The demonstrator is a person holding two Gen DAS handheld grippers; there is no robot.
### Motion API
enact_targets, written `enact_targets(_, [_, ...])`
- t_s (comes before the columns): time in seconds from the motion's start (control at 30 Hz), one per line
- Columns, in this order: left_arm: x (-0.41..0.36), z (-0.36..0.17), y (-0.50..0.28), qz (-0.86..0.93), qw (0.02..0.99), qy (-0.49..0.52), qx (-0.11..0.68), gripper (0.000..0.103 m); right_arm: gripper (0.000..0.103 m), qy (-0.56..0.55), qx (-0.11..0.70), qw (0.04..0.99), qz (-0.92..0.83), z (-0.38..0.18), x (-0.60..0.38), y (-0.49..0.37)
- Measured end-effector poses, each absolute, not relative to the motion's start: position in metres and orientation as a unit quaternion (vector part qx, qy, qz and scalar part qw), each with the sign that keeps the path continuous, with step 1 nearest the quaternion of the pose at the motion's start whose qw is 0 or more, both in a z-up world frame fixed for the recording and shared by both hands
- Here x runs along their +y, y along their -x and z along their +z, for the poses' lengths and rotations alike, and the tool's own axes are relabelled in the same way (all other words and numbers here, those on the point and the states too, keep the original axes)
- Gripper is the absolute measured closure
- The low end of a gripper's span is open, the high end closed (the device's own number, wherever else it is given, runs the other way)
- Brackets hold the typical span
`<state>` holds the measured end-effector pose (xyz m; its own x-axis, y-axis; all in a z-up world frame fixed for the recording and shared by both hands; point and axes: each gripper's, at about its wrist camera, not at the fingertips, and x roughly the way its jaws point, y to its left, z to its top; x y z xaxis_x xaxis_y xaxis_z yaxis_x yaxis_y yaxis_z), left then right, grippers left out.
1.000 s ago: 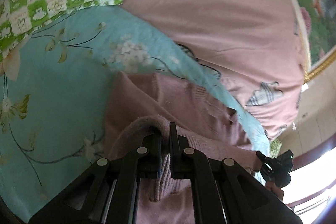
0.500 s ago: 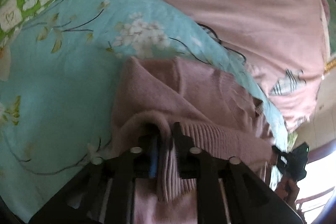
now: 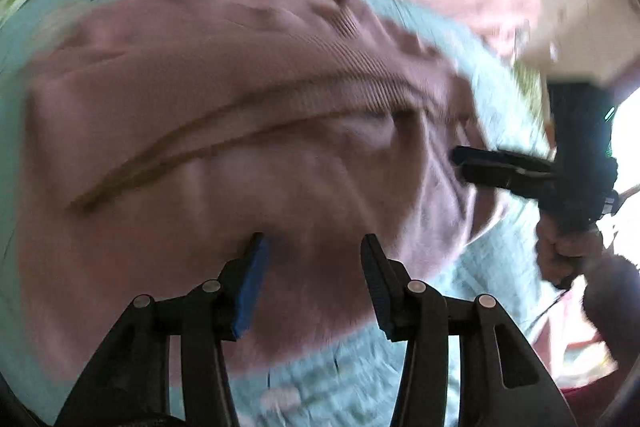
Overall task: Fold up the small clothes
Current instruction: 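Open both grippers and release the folded sweater onto the sheet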
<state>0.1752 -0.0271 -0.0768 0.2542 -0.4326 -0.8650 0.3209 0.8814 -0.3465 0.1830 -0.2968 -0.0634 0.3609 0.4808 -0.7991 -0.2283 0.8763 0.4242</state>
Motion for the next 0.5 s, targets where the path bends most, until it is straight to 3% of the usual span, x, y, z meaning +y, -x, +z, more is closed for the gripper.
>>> enact_targets(0.17, [-0.044,-0.087,-0.237,-0.225,0.796,0.001,0.562,0.058,0.058,-0.021,0.556,0.802,0.218,-0.091,-0.267,-0.231])
enact_targets(0.2, [-0.039,-0.084,-0.257,-0.214,0.804,0.001,0.555,0.065,0.058,-0.013,0.555,0.809,0.196,-0.093,-0.273,-0.244])
enact_targets(0.23, [-0.034,-0.082,-0.269,-0.207,0.808,0.004,0.552,0.069,0.058,-0.019,0.549,0.817,0.175,-0.093,-0.284,-0.258])
enact_targets(0.4, [0.002,-0.062,-0.332,-0.119,0.842,0.070,0.521,0.069,0.059,-0.122,0.494,0.856,0.087,-0.082,-0.349,-0.316])
enact_targets(0.5, [0.035,-0.047,-0.350,-0.048,0.859,0.134,0.491,0.050,0.059,-0.179,0.470,0.863,0.058,-0.077,-0.370,-0.325])
